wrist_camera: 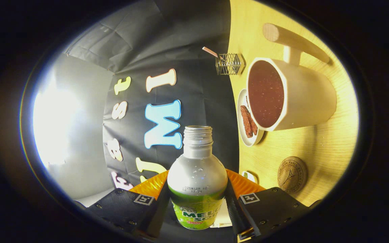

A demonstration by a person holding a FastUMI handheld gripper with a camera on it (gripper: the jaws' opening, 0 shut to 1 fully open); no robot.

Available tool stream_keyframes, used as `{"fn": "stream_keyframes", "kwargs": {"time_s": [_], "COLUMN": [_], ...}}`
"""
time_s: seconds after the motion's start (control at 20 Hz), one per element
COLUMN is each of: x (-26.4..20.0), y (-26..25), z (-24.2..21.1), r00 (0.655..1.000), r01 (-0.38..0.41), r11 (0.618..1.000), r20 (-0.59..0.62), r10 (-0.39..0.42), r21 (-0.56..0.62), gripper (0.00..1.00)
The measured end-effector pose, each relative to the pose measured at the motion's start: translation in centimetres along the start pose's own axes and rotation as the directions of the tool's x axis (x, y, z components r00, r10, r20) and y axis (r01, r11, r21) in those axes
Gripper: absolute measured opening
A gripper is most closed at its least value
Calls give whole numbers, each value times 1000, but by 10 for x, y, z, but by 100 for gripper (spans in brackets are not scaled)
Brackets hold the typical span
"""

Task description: Take the bottle from table, then pour the juice into the cup, finally place the bottle on the coaster

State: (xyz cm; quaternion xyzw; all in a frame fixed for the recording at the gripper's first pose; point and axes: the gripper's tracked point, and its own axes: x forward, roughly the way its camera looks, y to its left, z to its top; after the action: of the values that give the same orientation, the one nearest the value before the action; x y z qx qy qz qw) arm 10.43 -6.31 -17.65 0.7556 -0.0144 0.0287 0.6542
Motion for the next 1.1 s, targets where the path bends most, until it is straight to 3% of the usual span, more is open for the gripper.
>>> {"fn": "stream_keyframes", "kwargs": {"time_s": [0.55, 1.1], "x": [-1, 5], "y": [1, 13], "z": [4, 2], "r00": [999, 999], "r01": [-19, -41], "r11": [994, 993], "r20": [34, 35], "r10": [15, 37], "r21": [105, 112], "gripper": [77, 77]}}
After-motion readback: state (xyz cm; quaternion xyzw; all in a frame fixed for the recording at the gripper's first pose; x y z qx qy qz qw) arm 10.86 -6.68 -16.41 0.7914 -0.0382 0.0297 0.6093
